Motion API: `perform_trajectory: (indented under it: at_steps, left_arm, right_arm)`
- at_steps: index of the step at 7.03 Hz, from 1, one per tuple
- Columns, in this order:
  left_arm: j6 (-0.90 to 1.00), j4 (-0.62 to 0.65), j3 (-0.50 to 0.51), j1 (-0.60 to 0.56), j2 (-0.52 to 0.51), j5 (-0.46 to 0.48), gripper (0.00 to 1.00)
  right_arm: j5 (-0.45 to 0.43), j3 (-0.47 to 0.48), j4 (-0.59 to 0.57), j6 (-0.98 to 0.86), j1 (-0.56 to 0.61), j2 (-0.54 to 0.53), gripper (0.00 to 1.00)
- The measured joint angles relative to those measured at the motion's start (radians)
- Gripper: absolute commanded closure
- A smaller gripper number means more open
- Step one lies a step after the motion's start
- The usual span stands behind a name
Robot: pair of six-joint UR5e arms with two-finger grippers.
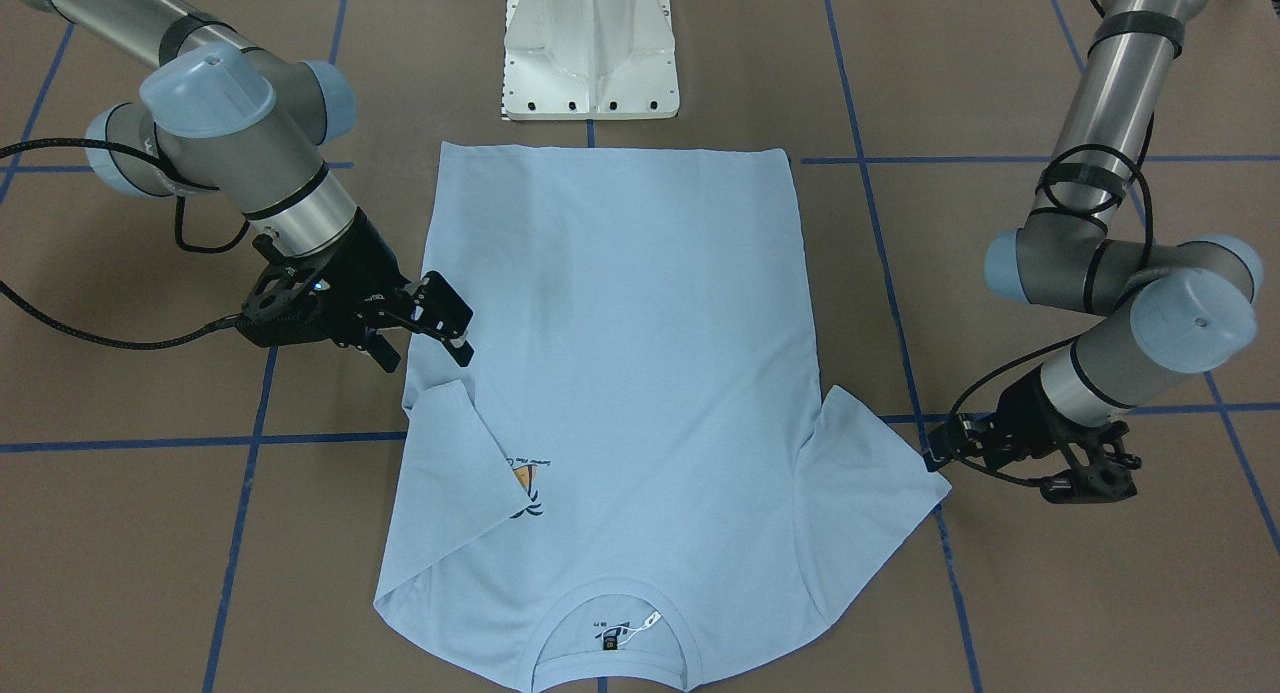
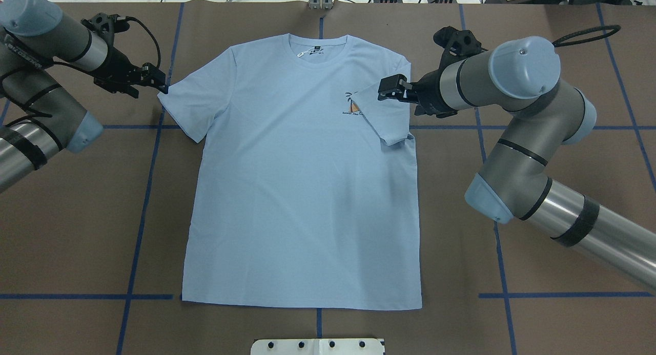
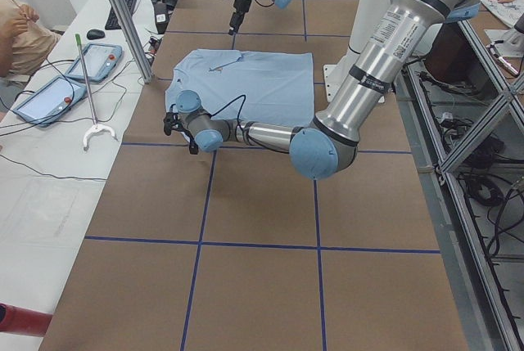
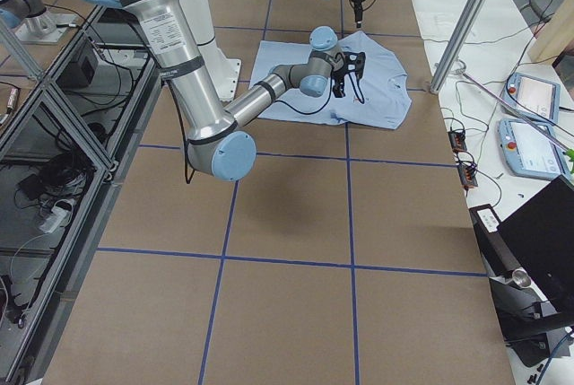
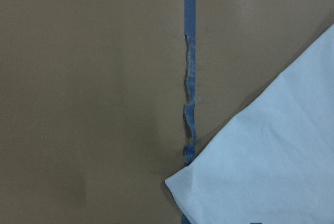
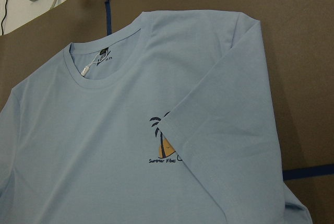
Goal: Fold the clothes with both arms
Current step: 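Raise the right gripper while the left arm reaches toward the other sleeve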
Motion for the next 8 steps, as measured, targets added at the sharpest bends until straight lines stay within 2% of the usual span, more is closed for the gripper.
perform_trajectory:
  at_steps: [2, 5, 6, 7, 8]
  left_arm:
    - [-0.002, -0.002, 0.012, 0.021, -0.015, 0.035, 0.21]
    - [-0.002, -0.004, 0.030, 0.039, -0.021, 0.081, 0.39]
    - [-0.002, -0.004, 0.033, 0.040, -0.023, 0.083, 0.57]
    - [-0.002, -0.004, 0.033, 0.040, -0.025, 0.084, 0.84]
    - [-0.002, -0.004, 0.034, 0.040, -0.028, 0.085, 1.00]
  right_arm:
    - [-0.005, 0.001, 0.001, -0.001, 0.000, -0.012, 0.00]
    - [-0.010, -0.007, 0.002, -0.002, -0.002, -0.018, 0.00]
    - [-0.010, -0.007, 0.002, -0.002, -0.002, -0.018, 0.00]
    - [-0.011, -0.008, 0.001, -0.002, -0.002, -0.019, 0.00]
    - [-0.012, -0.010, 0.001, -0.003, -0.002, -0.019, 0.00]
